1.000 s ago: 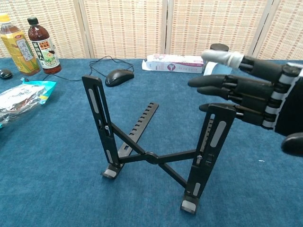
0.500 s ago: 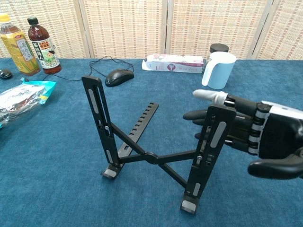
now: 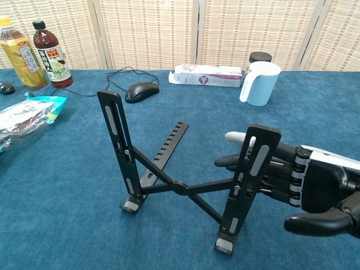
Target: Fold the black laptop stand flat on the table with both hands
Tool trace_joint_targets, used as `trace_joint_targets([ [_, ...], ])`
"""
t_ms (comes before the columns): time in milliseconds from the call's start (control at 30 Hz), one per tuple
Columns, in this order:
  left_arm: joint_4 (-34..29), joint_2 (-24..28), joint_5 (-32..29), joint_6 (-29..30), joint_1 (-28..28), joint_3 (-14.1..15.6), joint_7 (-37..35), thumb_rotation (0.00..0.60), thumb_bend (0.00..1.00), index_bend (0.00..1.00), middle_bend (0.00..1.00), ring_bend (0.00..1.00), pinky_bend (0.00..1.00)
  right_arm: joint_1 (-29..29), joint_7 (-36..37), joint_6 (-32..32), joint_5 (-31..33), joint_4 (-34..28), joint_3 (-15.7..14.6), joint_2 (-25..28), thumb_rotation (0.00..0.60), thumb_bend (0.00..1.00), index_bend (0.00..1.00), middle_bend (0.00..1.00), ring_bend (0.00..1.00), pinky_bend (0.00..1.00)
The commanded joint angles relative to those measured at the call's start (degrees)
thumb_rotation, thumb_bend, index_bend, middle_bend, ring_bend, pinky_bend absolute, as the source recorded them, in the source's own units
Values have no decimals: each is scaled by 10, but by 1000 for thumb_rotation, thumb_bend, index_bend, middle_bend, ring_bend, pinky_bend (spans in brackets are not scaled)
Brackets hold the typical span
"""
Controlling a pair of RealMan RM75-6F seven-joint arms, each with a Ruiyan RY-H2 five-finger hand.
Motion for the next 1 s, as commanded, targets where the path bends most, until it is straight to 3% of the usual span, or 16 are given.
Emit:
trace_joint_targets([
  [33, 0, 0, 0, 0, 0, 0, 0, 600, 221, 283, 134, 27, 23, -1, 3, -3, 3, 4, -1, -5, 600, 0, 0, 196, 15, 85],
  [1000, 6, 0, 0, -12, -8, -1, 0, 600, 222, 283, 134, 27, 22, -12, 33, 7, -3, 10, -17, -13, 600, 0, 0, 197, 15, 84],
])
